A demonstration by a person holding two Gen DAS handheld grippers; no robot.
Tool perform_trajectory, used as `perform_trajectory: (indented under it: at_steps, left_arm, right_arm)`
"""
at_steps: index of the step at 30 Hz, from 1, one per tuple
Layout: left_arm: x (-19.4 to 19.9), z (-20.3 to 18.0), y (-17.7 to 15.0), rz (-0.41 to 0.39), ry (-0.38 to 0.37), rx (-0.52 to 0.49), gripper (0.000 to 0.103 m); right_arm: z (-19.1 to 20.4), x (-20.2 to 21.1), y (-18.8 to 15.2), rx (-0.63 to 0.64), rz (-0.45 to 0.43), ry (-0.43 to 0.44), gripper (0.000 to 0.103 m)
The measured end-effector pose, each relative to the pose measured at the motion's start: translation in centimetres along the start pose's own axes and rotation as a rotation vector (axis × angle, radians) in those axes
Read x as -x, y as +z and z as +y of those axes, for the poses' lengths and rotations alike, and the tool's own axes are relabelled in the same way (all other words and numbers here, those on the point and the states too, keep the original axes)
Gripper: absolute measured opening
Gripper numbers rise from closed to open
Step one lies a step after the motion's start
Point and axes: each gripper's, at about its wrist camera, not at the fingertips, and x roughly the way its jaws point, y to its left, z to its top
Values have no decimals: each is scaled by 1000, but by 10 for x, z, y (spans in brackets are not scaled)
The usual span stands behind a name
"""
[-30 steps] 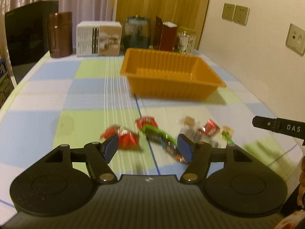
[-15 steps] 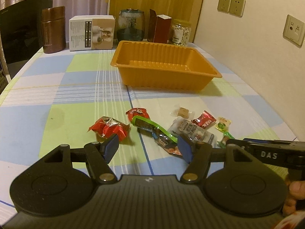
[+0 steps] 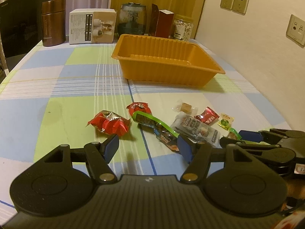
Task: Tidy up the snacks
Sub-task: 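Return both tools to the snack pile, then grasp the green-edged bar with the left tool while the right tool grasps a green-wrapped candy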
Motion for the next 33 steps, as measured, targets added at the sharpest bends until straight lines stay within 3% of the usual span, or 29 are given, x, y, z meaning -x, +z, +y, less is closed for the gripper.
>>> perform_trajectory:
  at_steps: [1,2,4,14,20,28,33]
  left_arm:
    - [0,0,0,1,-2,0,65]
    - [-1,-1,0,3,-4,1,65]
    - [-2,-2,0,4,-9,1,65]
    - [-18,-12,10,11,-45,66,62]
    - [-41,-15,13,63,-16,80,40]
    - [-33,-16,13,84,17,-59,37]
    - [-35,-11,13,86,1,-6,37]
  right_arm:
    - [0,0,0,3,-1,-4,48]
    - [-1,-1,0,-3,0,0,37]
    - [-2,1,1,-12,-5,-6,28]
    - [-16,12,4,-100,-28,-19,27]
    - [-17,13,4,-108,-26,-19,27]
    - [-21,13,6,-137,-31,-18,27]
    - [-20,13,7,-141,-31,-13,27]
